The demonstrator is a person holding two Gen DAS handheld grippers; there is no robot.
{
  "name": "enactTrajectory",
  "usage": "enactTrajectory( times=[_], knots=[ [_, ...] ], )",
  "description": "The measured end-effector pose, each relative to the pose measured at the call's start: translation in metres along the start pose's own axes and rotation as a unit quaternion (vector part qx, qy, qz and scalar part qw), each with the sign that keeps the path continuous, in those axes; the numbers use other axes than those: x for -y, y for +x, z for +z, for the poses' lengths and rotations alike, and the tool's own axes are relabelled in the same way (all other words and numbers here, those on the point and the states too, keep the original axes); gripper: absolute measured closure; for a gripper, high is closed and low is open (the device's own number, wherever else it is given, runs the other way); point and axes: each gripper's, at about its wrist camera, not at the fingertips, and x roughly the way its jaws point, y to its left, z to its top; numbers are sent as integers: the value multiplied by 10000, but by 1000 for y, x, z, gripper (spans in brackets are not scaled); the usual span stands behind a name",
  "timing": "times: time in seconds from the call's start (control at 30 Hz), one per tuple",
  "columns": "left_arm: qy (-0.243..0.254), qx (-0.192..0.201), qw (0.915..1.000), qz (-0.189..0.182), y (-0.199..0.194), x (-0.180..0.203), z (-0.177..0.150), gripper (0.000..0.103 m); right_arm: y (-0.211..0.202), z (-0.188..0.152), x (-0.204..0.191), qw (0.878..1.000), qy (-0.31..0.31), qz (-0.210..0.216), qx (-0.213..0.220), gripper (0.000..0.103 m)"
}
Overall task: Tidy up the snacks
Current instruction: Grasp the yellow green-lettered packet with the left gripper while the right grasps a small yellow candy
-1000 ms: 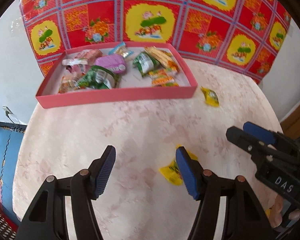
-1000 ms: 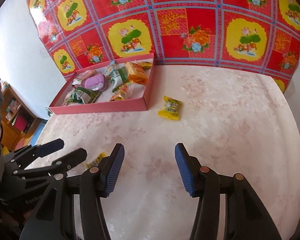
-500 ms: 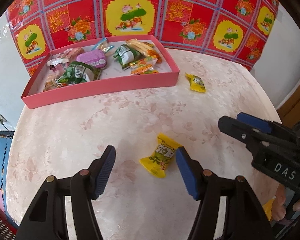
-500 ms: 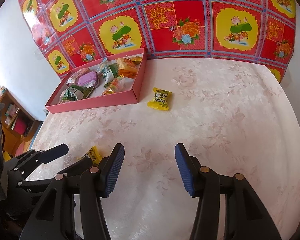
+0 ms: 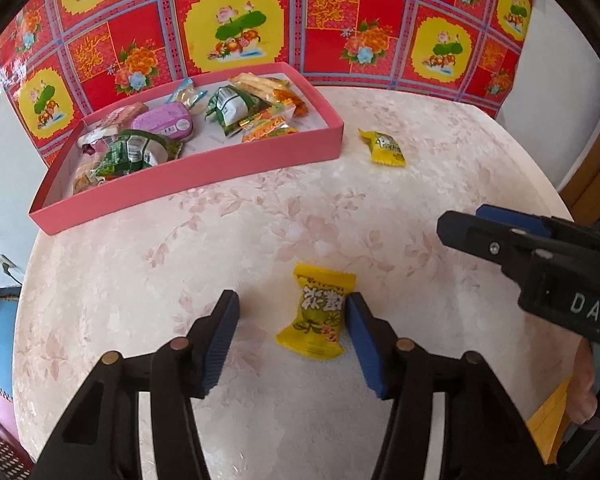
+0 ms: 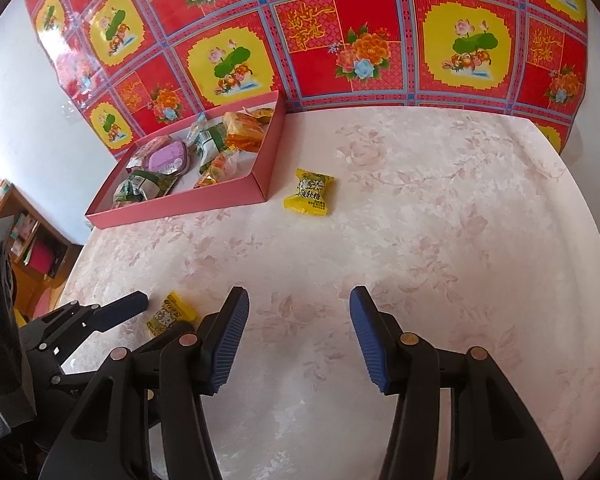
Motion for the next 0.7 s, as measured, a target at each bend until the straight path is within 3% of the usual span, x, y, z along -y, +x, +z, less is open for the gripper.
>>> enactTrajectory(
  times=[0.07,0.13,0.23,0.7],
  knots=[
    [25,54,10000,-31,0,1,0,55,1,0,0,10000,15,-1,-20,49],
    [53,104,9999,-82,-1,1,0,71,3,0,1,10000,25,-5,-32,49],
    [-17,131,9998,-126,-1,-2,0,80,4,0,1,10000,26,-8,-36,49],
    [-1078,428,9929,270,-4,-68,19,80,17,18,4,10000,51,-79,-25,49]
  ],
)
